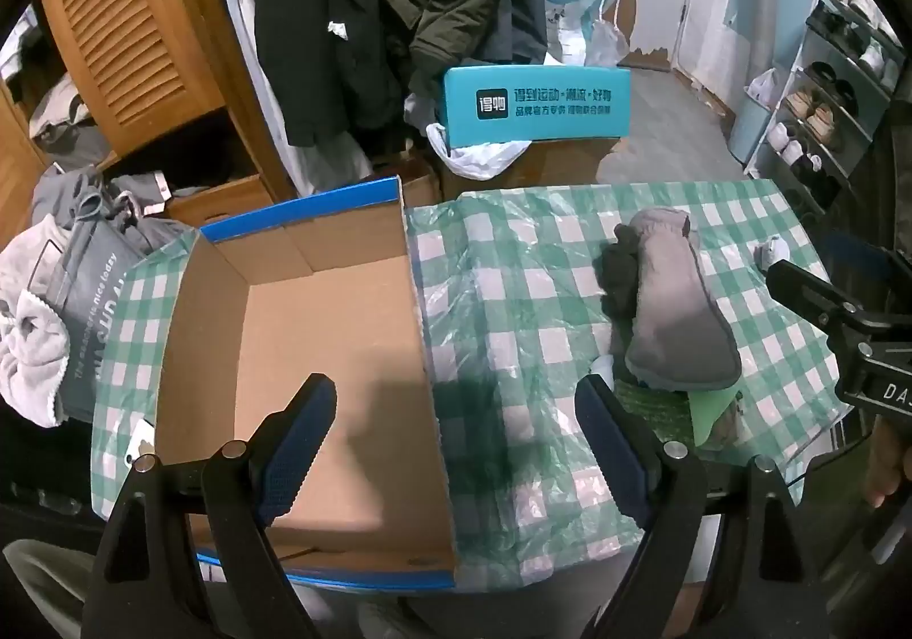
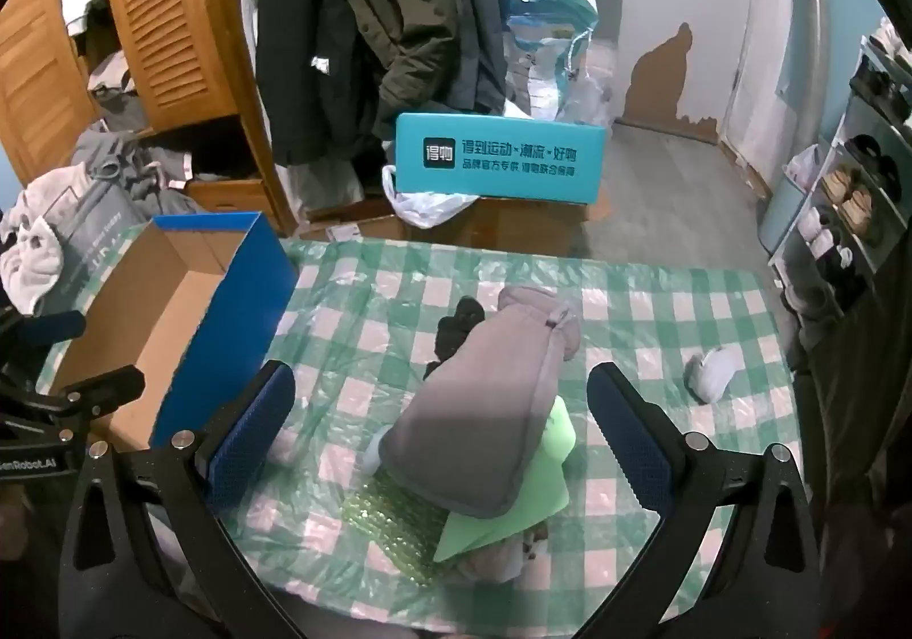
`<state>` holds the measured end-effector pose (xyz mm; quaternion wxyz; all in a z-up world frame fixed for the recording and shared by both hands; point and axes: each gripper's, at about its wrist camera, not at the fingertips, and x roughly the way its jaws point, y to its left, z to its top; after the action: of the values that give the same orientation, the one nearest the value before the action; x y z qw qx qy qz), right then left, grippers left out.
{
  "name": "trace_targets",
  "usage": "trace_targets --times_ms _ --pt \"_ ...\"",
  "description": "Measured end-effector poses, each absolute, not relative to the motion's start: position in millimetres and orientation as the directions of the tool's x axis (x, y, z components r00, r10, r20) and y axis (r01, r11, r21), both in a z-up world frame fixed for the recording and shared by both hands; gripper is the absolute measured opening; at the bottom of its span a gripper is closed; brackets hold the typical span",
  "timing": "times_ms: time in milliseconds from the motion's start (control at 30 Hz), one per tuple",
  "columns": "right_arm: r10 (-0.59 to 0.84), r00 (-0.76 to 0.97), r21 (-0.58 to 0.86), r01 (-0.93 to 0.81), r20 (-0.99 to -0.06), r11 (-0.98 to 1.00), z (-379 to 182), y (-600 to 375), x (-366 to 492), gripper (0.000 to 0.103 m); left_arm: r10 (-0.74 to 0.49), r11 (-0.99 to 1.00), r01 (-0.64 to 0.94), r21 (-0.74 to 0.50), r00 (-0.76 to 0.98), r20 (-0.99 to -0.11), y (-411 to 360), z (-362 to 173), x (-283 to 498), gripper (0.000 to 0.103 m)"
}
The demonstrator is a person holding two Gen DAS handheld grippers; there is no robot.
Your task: Organize soft objects
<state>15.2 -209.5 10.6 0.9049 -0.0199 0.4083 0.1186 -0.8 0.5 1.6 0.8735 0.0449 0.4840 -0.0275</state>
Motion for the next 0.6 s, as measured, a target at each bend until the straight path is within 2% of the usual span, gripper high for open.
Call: trace_targets --times_ms 600 --pt "0.194 0.638 0.053 -0.234 -0.745 0.971 11.3 -209.4 15.1 0.101 -0.02 0.994 0.104 0.042 0.535 -0.844 -1.1 6.7 0.1 0.087"
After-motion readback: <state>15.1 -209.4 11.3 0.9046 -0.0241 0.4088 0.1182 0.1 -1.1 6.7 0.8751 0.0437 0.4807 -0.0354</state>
